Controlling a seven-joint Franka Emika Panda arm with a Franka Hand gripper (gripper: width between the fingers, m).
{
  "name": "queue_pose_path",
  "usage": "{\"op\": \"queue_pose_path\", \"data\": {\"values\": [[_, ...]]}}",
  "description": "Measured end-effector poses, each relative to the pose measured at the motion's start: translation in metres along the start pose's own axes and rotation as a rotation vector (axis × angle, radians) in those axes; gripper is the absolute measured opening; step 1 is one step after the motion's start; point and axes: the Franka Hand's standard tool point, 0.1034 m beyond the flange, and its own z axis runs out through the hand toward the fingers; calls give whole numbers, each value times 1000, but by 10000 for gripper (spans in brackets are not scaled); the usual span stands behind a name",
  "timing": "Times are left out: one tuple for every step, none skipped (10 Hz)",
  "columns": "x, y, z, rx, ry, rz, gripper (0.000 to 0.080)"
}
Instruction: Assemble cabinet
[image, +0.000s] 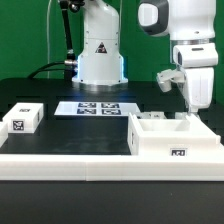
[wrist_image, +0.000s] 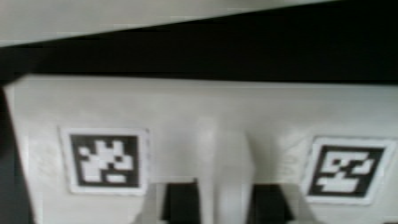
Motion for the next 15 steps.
{"op": "queue_pose_path", "data": {"values": [[0,0,0,0,0,0,67],[0,0,0,0,0,0,67],[0,0,0,0,0,0,68],[0,0,0,0,0,0,68],[0,0,0,0,0,0,68],[0,0,-3,3,-6,4,68],[0,3,-14,1,-21,2,68],[-1,6,-26,-7,-33,-1,68],[-4,8,-35,-9,-46,-4,68],[-8,12,-42,-12,-55,-12,68],[-15,16,-47,-15,-61,-26,68],[-25,21,-48,-16,-63,-32,68],[-32,25,-48,-18,-62,-43,69],[-36,26,-48,-18,-62,-36,69],[-36,26,-48,-18,-62,-34,69]]}}
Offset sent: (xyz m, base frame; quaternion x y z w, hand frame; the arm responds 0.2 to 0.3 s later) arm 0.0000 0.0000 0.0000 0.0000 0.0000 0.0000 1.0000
